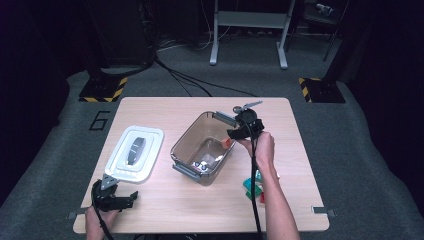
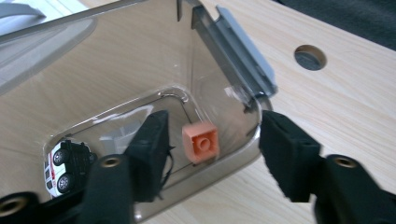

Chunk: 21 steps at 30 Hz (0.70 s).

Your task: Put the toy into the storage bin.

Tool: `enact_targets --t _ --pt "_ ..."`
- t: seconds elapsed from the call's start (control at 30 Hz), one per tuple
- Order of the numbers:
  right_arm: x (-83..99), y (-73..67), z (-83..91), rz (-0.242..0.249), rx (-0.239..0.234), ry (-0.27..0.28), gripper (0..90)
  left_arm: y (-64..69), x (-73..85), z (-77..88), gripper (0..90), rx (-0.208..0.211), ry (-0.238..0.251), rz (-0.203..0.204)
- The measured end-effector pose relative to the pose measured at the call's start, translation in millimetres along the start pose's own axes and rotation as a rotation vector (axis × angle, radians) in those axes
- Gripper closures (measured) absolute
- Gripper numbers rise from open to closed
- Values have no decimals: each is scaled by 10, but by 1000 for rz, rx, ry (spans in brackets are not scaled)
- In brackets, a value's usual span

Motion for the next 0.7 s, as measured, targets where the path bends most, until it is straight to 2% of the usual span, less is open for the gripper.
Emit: enact_targets --t 0.13,0.17,0.2,0.33,0.53,0.7 --pt "69 40 163 -19 4 39 286 0 0 0 4 0 0 0" --pt "87 53 191 -20 6 45 272 0 0 0 4 0 0 0" --pt "119 57 235 -42 10 45 249 0 -1 -1 4 0 1 -1" --pt "266 113 383 -58 14 62 195 -1 -1 -1 4 -1 1 -1" --pt "570 200 534 -94 30 59 146 -1 -1 -1 4 -1 1 -1" --pt "822 286 582 -130 36 53 128 0 -2 0 4 1 0 0"
Point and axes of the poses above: each handheld gripper's, and its own axes: z roughly backward along the jaws, x roughly out of its underside, y roughly to its right, the point moved 5 cm from there along -z, roughly forward along the jaws, and after that the axes turned 6 degrees about z, right-handed, at the moved point
